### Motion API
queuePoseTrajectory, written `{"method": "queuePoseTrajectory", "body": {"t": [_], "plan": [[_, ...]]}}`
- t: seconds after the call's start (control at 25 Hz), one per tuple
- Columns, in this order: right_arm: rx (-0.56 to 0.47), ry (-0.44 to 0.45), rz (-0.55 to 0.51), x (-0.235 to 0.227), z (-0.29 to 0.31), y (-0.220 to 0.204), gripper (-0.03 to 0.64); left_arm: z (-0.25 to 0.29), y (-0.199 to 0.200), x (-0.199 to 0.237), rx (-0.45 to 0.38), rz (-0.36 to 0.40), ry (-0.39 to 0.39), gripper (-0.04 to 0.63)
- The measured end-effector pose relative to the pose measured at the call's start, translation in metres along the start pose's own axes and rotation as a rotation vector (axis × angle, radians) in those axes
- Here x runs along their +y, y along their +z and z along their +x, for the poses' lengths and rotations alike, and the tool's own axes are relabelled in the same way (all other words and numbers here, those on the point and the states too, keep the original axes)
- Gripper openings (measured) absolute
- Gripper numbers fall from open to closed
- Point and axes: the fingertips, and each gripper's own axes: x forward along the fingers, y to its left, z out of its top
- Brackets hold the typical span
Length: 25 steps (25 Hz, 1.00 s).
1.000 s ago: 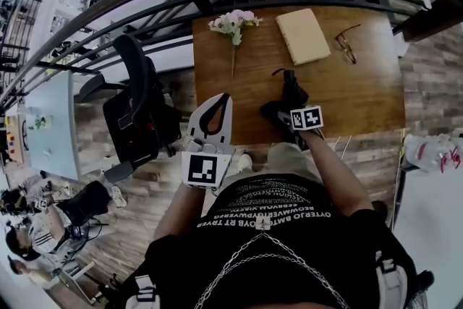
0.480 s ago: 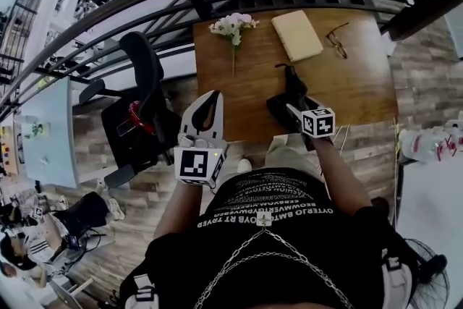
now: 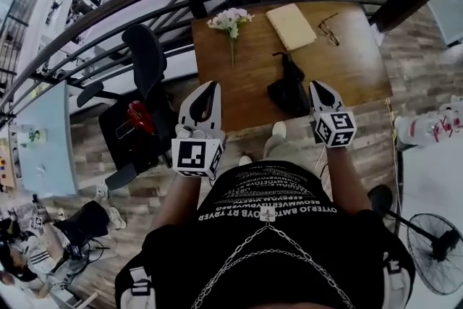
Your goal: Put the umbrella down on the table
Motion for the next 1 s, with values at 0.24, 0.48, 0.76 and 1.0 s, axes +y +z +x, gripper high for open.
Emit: {"method": "queuePoseTrajectory", "body": {"t": [0.24,0.48,0.76,1.0], "plan": [[-0.067,-0.020,-0.046,0.030,-0.048,0.043,0.017,-0.023,0.006,0.012,0.013,0.038,0.033,0.029],[-0.123,-0.012,-0.069,0.065,-0.091,0.074,0.017,-0.046,0.025,0.007,-0.064,0.048,-0.065,0.029],[-0.138,-0.025,-0.113,0.094,-0.121,0.093,0.015,-0.059,0.028,0.021,-0.096,0.022,-0.073,0.029],[-0.113,-0.040,-0.129,0.103,-0.124,0.094,0.015,-0.062,0.023,0.018,-0.099,-0.016,-0.094,0.029]]}}
